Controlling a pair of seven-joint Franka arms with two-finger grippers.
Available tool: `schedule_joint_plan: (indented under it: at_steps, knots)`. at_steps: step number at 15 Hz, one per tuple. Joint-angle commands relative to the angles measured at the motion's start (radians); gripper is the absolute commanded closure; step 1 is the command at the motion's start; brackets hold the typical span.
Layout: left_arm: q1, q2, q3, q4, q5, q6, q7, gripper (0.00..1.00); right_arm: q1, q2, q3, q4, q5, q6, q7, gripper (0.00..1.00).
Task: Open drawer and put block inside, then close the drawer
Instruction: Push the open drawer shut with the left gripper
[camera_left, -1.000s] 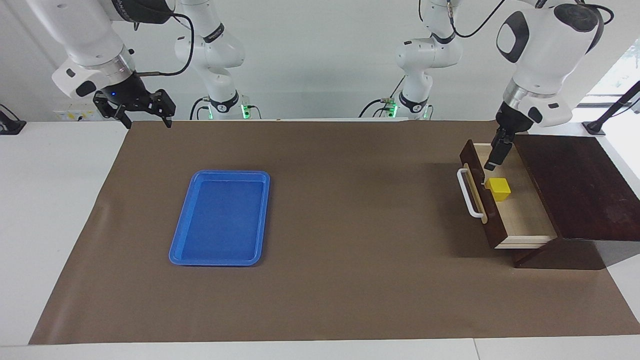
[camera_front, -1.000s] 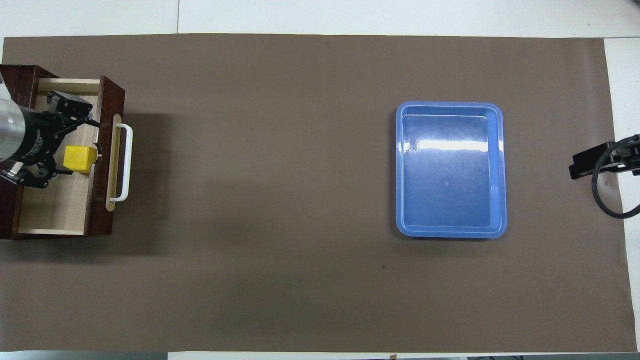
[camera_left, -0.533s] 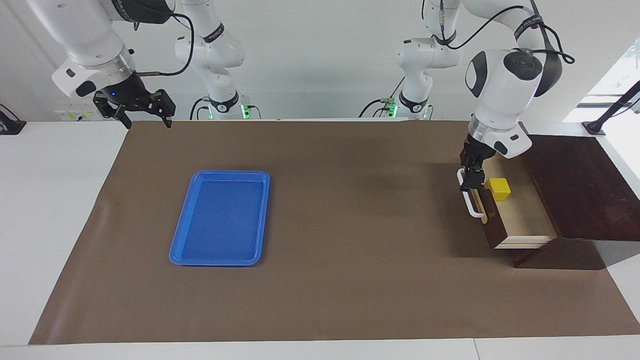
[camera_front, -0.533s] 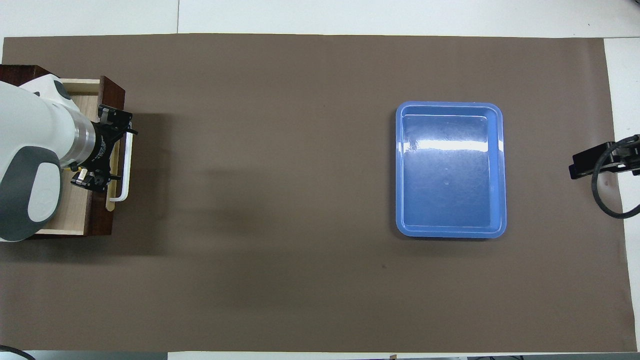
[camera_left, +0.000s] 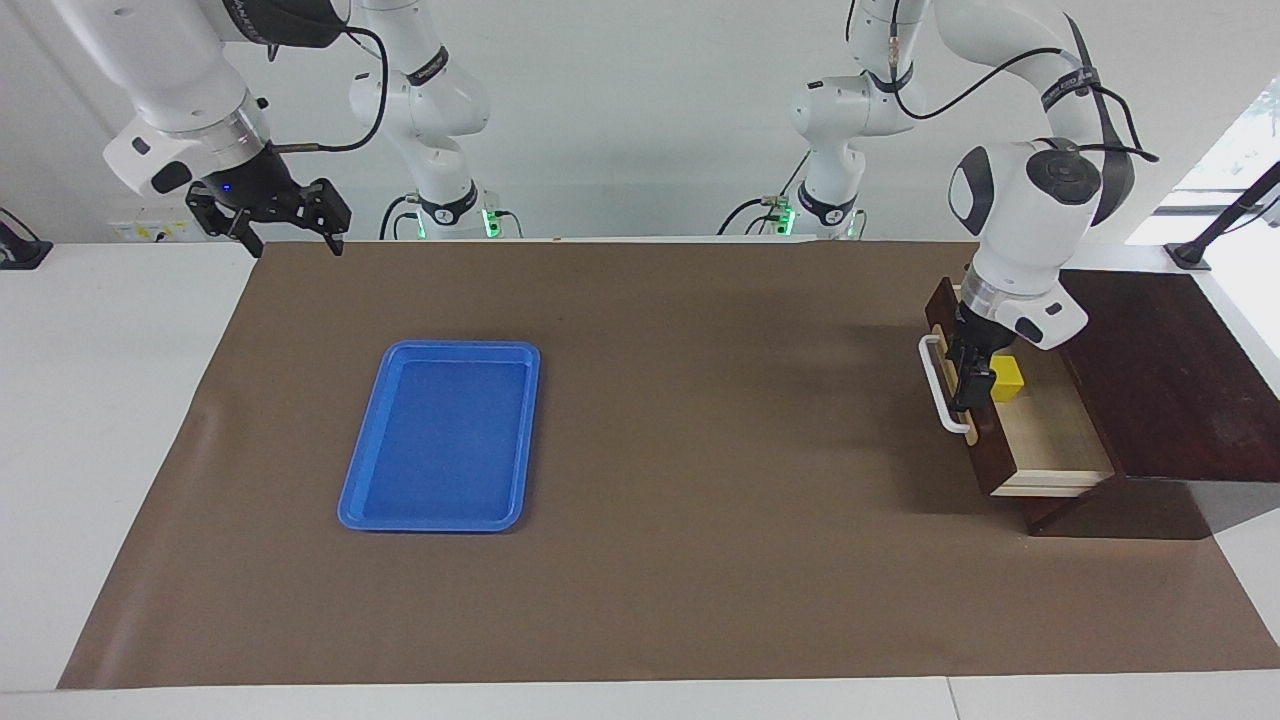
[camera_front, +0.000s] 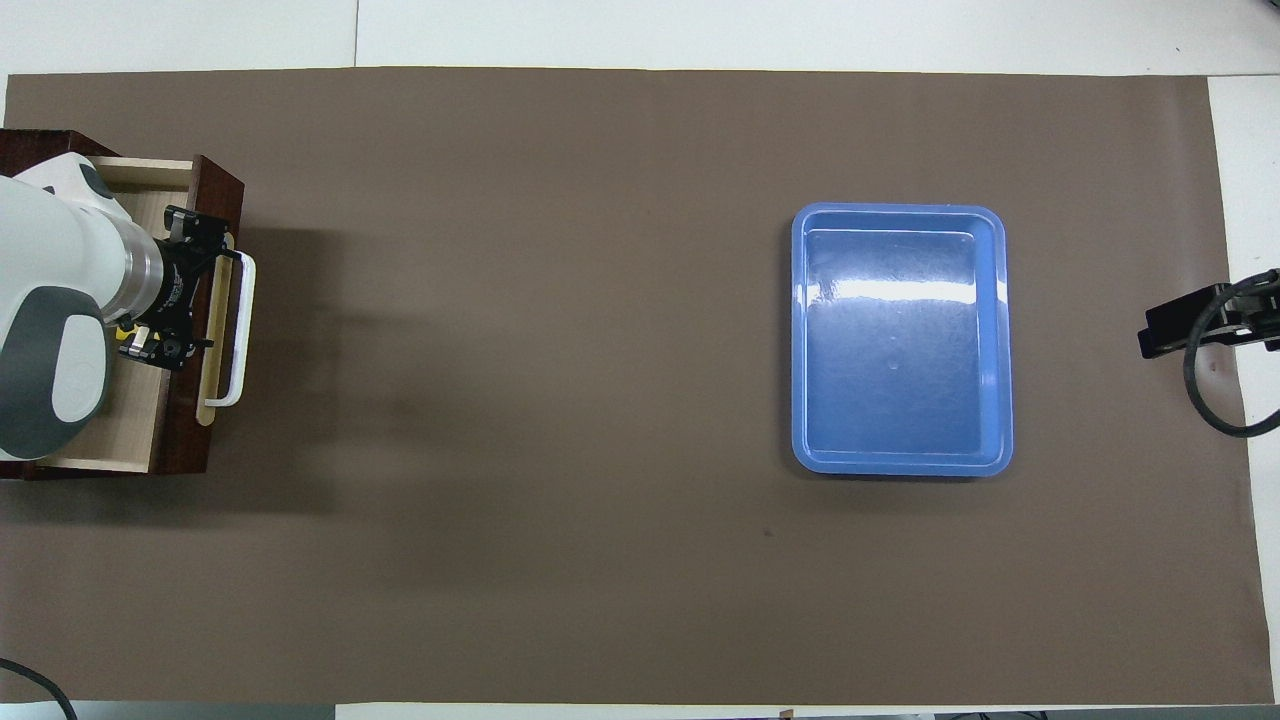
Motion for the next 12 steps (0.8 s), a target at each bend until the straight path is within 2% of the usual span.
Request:
schedule_joint_plan:
  at_steps: [1,9,12]
  knots:
    - [0.048,-0.005,-0.001,-0.013,0.019,0.039,0.053,0.00,-0.013,-0.010,0.004,-0.006,0.003,0.010,-0.028,0.00]
    - [0.177,0.007,0.002,0.004,0.021,0.091,0.145,0.00,-0.013,-0.010,0.004,-0.006,0.004,0.010,-0.027,0.00]
    - [0.195,0.019,0.002,0.014,0.021,0.091,0.157,0.00,-0.012,-0.010,0.004,-0.006,0.006,0.010,-0.025,0.00]
